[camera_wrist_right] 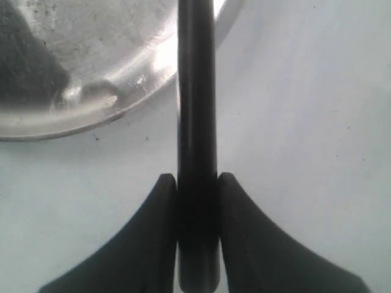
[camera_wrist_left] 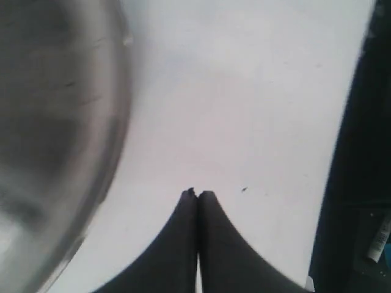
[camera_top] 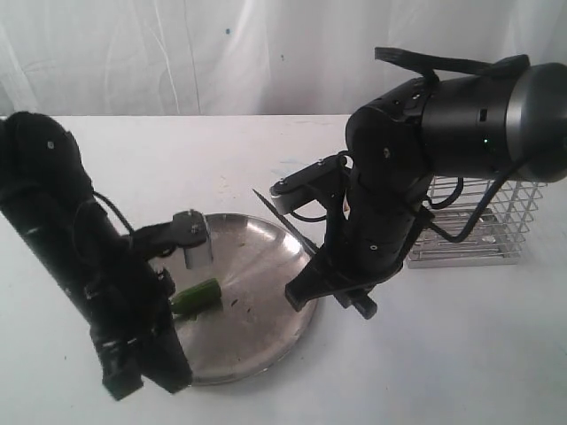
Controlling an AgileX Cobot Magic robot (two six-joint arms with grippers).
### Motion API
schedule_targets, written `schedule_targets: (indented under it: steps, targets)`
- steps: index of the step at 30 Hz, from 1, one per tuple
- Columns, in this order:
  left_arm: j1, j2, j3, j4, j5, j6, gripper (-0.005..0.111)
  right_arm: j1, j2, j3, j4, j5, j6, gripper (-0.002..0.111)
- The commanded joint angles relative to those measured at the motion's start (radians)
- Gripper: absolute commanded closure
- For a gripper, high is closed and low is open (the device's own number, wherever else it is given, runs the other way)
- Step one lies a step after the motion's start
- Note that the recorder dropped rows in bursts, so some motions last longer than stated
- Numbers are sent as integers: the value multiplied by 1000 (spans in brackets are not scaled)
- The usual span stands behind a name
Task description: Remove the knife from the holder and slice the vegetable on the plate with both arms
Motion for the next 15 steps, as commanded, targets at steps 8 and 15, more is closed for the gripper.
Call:
schedule_targets:
  steps: [8, 15]
  targets:
    - [-56, -3, 171, -234, -192, 422, 106, -4, -12, -6, -5, -12, 4, 108]
    - [-56, 48, 171, -221, -219, 422, 106, -4, -12, -6, -5, -22, 4, 108]
